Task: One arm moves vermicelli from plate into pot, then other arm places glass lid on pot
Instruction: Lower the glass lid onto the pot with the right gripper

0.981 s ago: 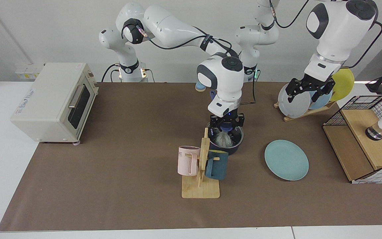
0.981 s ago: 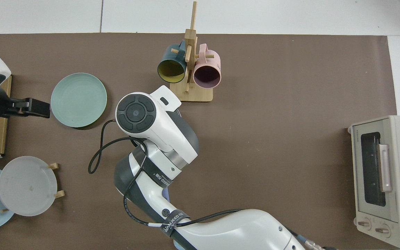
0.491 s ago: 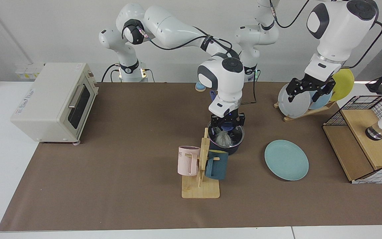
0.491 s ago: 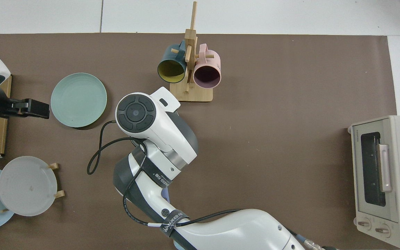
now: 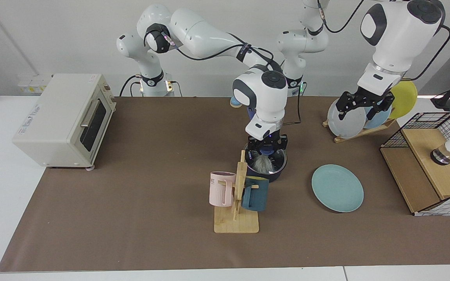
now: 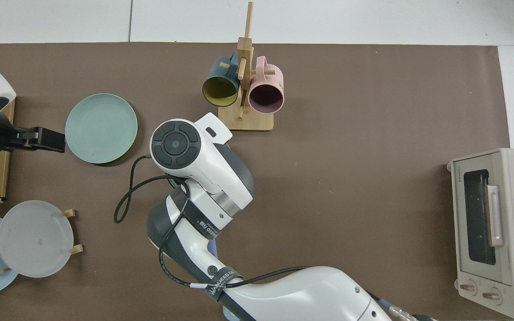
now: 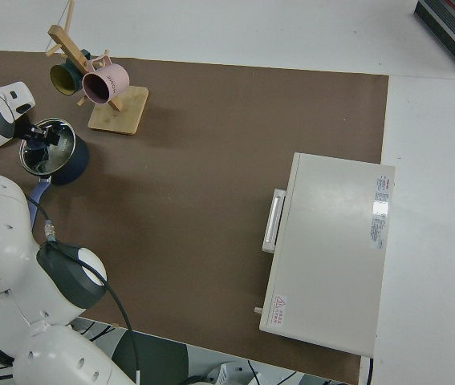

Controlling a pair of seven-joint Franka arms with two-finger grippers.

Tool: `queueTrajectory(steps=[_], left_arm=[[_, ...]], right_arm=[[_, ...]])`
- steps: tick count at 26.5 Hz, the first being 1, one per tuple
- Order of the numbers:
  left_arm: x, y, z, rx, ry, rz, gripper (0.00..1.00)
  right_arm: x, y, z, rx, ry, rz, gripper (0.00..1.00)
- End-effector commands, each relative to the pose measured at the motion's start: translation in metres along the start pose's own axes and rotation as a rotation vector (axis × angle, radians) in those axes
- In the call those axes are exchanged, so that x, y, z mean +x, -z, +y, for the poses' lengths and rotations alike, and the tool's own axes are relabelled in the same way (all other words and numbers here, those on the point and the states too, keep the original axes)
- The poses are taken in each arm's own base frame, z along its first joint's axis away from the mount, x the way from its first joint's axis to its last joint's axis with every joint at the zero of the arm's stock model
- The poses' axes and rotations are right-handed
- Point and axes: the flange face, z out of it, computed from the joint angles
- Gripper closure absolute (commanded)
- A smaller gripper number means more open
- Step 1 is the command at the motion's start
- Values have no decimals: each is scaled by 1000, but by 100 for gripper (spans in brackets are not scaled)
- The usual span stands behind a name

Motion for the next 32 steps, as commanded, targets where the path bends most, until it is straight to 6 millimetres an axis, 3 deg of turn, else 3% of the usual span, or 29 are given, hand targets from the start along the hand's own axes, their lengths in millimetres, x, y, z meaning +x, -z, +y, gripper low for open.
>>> queueTrajectory(steps=[1, 15, 16, 17, 19, 20, 28, 32], left_arm=[[-2, 5, -1, 1, -12, -6, 0], [-2, 5, 0, 1, -14, -6, 0], [-2, 5, 0, 1, -14, -6, 0], [-2, 5, 0, 1, -14, -6, 0], [-2, 5, 0, 1, -14, -6, 0], [-2, 5, 0, 1, -14, -6, 0], [-2, 5, 0, 1, -14, -6, 0], [-2, 5, 0, 1, -14, -6, 0]], right_arm=[[0, -1, 1, 24, -12, -28, 100], [0, -2, -1, 29, -11, -25, 100], [0, -1, -1, 28, -10, -24, 96], [-1, -1, -1, 28, -9, -24, 81], [-3, -3, -3, 26, -14, -27, 23], [-3, -4, -3, 27, -20, -26, 1], [1, 9, 3, 31, -26, -25, 0], [3, 45, 8, 46, -29, -2, 0]])
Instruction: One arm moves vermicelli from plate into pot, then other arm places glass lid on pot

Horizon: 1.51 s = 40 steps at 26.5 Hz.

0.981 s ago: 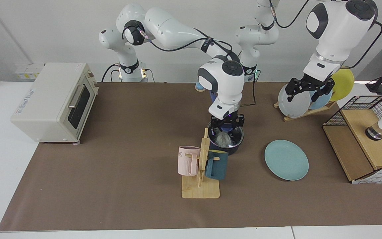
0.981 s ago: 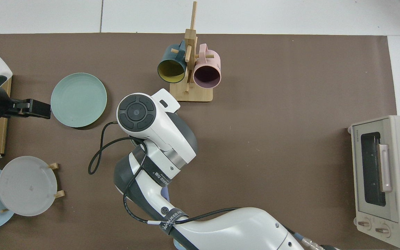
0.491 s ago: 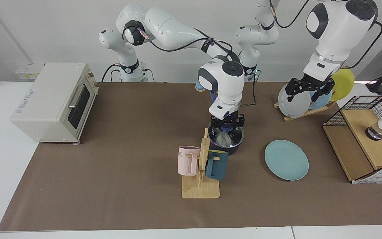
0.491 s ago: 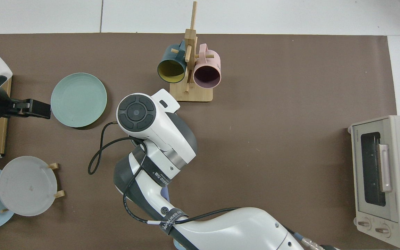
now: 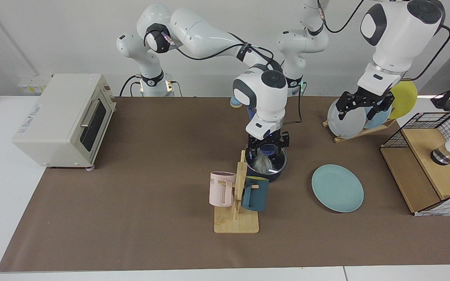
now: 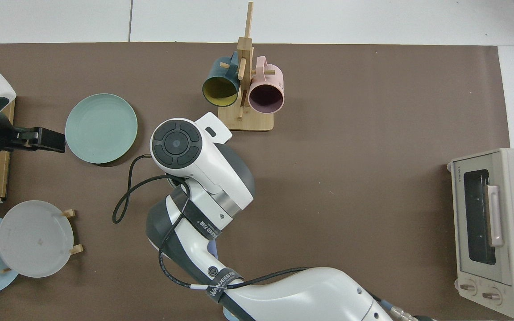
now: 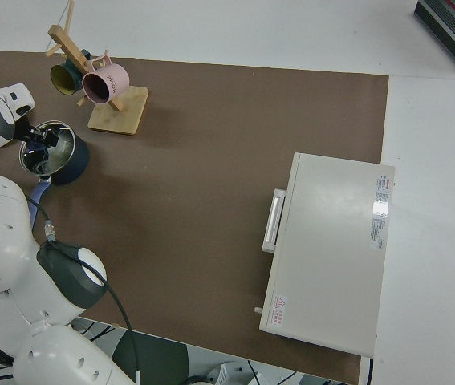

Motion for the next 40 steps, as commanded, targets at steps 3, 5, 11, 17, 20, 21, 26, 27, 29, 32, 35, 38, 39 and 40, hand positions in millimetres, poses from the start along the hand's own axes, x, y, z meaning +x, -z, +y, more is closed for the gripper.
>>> queueTrajectory(steps=[3, 5, 11, 17, 20, 21, 26, 27, 29, 32, 35, 38, 39, 40], left_arm=[[-2, 5, 0, 1, -13, -6, 0], [-2, 5, 0, 1, -13, -6, 0], [-2, 5, 1, 1, -14, -6, 0], [-2, 5, 1, 1, -14, -6, 0], [-2, 5, 1, 1, -14, -6, 0], [-2, 5, 1, 1, -14, -6, 0], [-2, 5, 1, 1, -14, -6, 0], [-2, 5, 1, 1, -14, -6, 0], [-2, 5, -1, 1, -11, -6, 0], [-2, 5, -2, 1, -17, -6, 0], [-1, 5, -2, 0, -22, 2, 0], [-1, 5, 0, -3, -26, 2, 0], [-1, 6, 0, -3, -26, 4, 0], [0, 6, 0, -4, -26, 8, 0]], right_arm=[[0, 69, 19, 8, -31, -5, 0], [4, 94, 34, -5, -49, -5, 0], [8, 156, 95, -33, -99, -12, 0], [-6, 208, 167, -33, -117, -10, 0], [-19, 222, 197, -45, -141, -8, 0], [-22, 226, 208, -55, -148, -3, 0], [-36, 253, 277, -80, -148, 7, 0], [-37, 256, 291, -86, -143, -1, 0], [-35, 259, 314, -98, -133, -20, 0], [-30, 257, 342, -115, -150, -49, 0], [-21, 255, 371, -118, -144, -58, 0], [-10, 254, 405, -115, -106, -63, 0], [-6, 253, 414, -114, -100, -64, 0], [-2, 249, 421, -115, -99, -65, 0]])
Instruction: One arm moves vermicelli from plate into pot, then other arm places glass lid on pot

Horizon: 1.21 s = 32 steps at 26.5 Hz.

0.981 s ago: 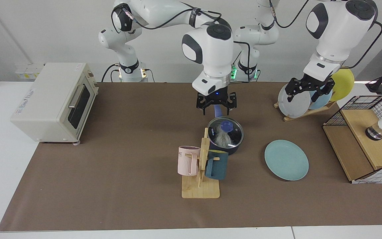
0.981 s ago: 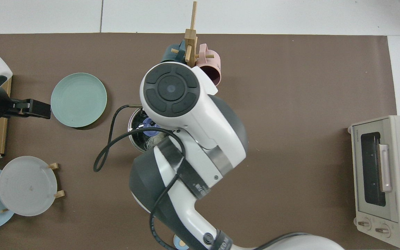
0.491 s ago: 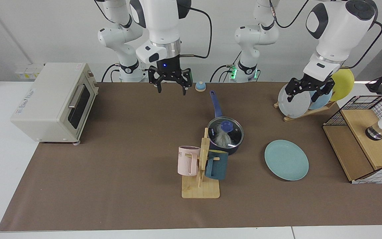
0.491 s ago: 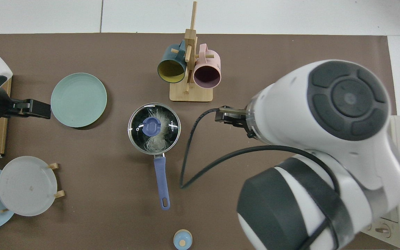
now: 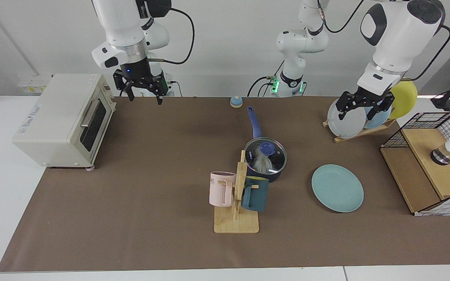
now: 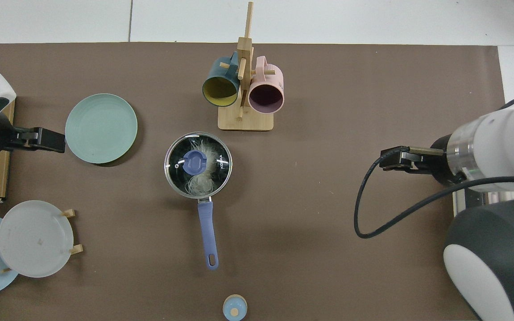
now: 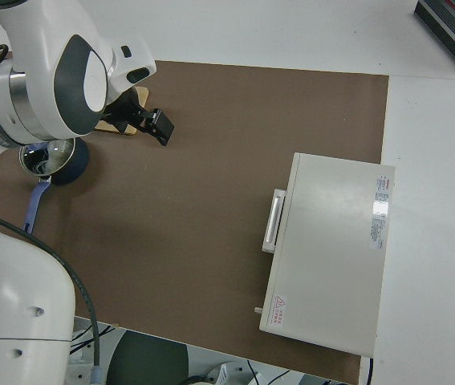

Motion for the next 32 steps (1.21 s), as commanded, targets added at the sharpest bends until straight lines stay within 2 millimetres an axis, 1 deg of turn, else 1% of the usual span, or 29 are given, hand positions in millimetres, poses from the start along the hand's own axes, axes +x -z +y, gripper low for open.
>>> queueTrajectory(steps=[1, 3, 6, 9, 12, 13, 14, 17, 20, 23, 27, 32], left_arm=[[0, 6, 0, -6, -19, 8, 0], [0, 6, -1, -5, -39, 10, 0], [0, 6, 1, -12, -63, 10, 0], [0, 6, 0, -23, -59, 13, 0], [0, 6, 1, -55, -51, 17, 0], [0, 6, 1, -58, -51, 17, 0], [0, 6, 0, -58, -49, 18, 0], [0, 6, 0, -50, -50, 18, 0], [0, 6, -2, -42, -49, 17, 0], [0, 7, -1, -43, -46, 17, 0], [0, 6, 0, -41, -42, 14, 0], [0, 7, 0, -42, -43, 12, 0]], right_arm=[[18, -18, 36, -6, 41, -15, 0], [26, -23, 50, -9, 13, -20, 0], [36, -29, 55, -6, -11, -2, 0], [50, -45, 75, -14, -36, -10, 0], [61, -63, 77, -21, -43, -19, 0], [66, -73, 78, -22, -47, -27, 0], [67, -76, 79, -22, -48, -32, 0], [70, -76, 83, -18, -53, -30, 0], [71, -75, 91, -15, -58, -31, 0], [72, -73, 93, -14, -47, -26, 0], [77, -72, 103, 1, -77, -1, 0], [80, -72, 106, 3, -77, 9, 0]])
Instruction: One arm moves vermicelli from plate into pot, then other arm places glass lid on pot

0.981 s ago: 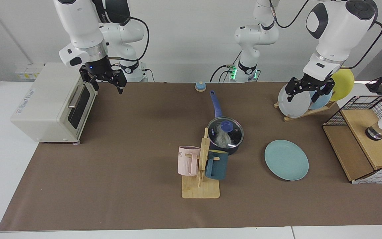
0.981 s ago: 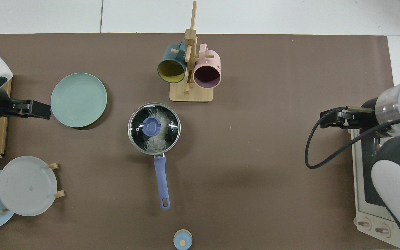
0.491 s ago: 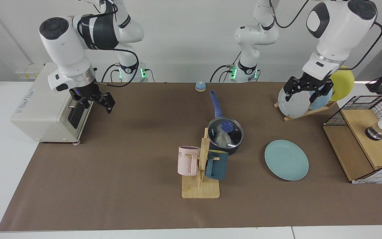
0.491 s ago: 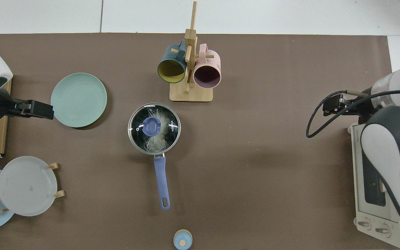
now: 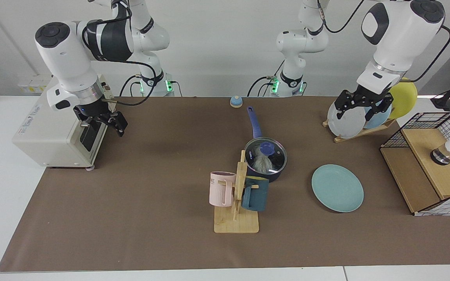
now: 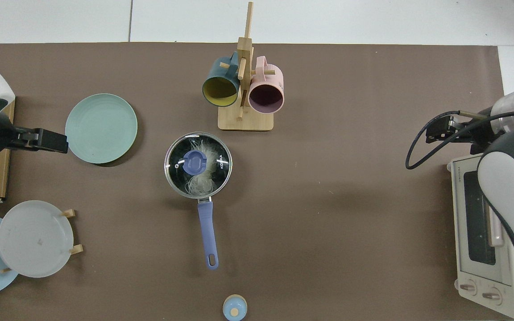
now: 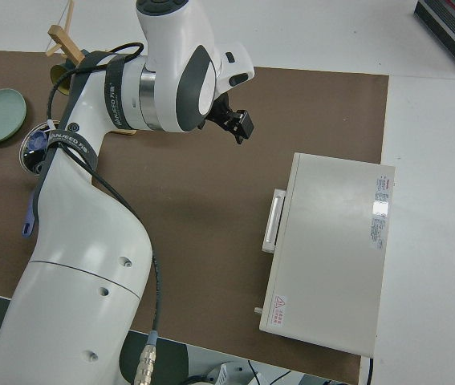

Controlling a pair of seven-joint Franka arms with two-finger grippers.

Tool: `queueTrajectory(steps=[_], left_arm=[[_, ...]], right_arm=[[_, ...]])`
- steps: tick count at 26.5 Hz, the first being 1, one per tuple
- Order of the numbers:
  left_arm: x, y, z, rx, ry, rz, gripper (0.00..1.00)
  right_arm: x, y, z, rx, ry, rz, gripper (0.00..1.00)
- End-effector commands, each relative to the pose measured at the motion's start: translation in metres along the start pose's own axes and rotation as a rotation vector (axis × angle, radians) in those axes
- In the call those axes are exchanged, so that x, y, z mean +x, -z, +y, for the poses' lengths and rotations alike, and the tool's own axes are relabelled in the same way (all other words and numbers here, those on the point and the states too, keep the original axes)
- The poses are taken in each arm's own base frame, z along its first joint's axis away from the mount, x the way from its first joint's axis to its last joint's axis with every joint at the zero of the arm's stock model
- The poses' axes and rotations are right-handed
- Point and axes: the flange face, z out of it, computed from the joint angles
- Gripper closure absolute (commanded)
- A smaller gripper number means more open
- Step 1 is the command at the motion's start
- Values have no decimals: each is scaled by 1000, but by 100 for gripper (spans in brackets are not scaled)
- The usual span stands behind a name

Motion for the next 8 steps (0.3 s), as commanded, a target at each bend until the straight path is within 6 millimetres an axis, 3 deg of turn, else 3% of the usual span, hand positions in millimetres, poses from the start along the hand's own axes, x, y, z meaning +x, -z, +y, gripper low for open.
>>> queueTrajectory(steps=[1, 8], left_arm=[[0, 5, 1, -4, -8, 6, 0], [0, 5, 3, -4, -11, 6, 0]], right_arm=[[3, 3, 6, 20, 23, 21, 0], [0, 3, -1, 19, 52, 17, 0]])
